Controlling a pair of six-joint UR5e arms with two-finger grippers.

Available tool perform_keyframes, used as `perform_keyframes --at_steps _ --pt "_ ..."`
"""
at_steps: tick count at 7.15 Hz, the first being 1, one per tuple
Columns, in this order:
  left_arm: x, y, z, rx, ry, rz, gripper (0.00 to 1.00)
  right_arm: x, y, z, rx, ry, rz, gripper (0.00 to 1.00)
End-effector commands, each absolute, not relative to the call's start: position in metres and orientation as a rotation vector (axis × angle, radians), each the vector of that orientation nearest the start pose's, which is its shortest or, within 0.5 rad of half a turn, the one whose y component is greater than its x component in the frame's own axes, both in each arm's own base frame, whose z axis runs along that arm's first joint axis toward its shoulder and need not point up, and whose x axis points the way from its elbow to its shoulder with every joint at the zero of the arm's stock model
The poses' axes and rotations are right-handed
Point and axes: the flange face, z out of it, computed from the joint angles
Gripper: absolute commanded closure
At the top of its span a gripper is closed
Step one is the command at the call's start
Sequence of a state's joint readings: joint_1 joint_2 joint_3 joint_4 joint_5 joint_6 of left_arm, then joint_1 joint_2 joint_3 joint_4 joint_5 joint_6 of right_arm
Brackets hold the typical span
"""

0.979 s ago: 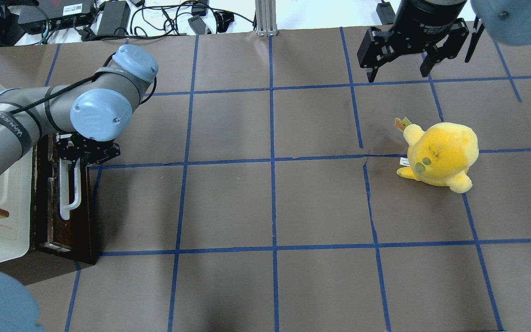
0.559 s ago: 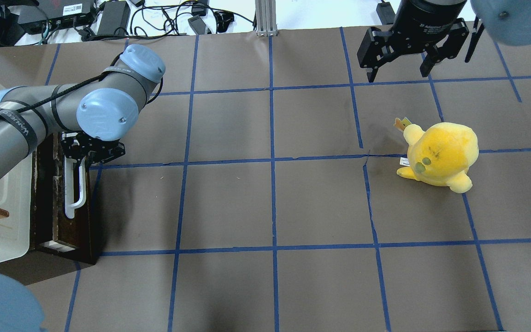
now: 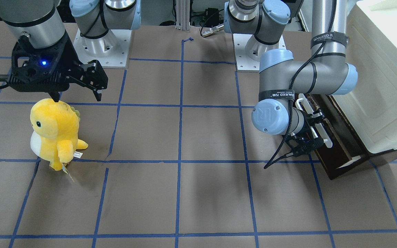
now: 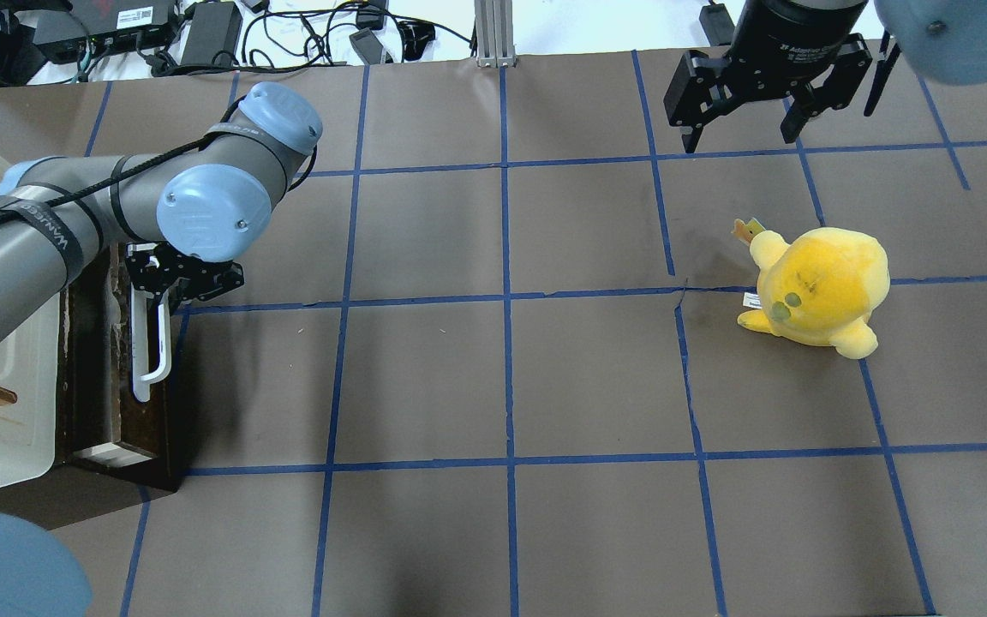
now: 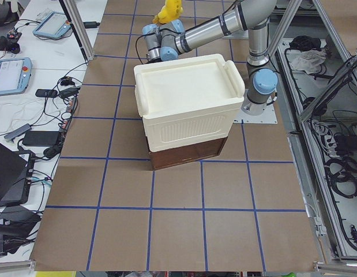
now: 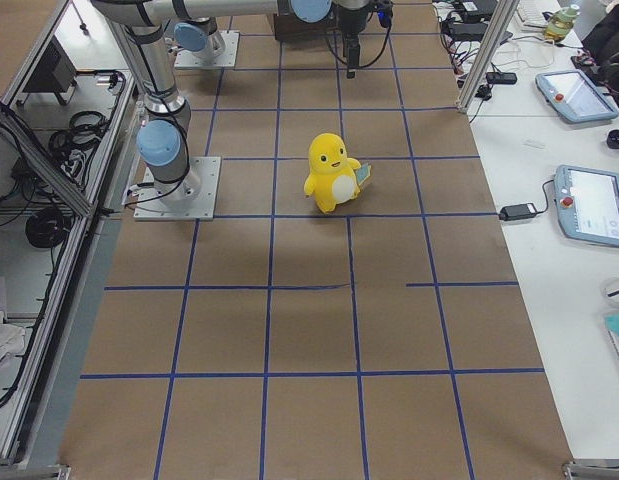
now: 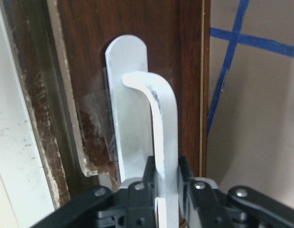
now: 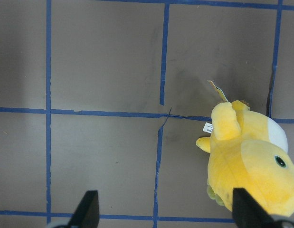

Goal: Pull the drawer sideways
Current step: 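Pull the handle with the left gripper, sliding the drawer away from the unit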

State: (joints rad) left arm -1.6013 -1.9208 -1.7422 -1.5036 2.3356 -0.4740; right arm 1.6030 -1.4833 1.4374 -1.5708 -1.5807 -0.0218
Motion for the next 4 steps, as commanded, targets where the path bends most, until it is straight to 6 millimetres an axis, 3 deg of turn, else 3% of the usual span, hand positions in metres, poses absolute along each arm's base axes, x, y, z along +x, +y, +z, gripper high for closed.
perform_keyframes --at_steps 1,4 --pt "-0.0922 -0.5461 0.2615 -0.278 2.279 0.262 1.00 0.1493 -0.5285 0.5090 -0.084 3.150 -0.073 0.00" --pt "-0.0942 -0.5465 0.2619 -0.273 2.281 0.267 1.00 0.1493 -0.5285 0.5090 -0.084 3.150 -0.073 0.00"
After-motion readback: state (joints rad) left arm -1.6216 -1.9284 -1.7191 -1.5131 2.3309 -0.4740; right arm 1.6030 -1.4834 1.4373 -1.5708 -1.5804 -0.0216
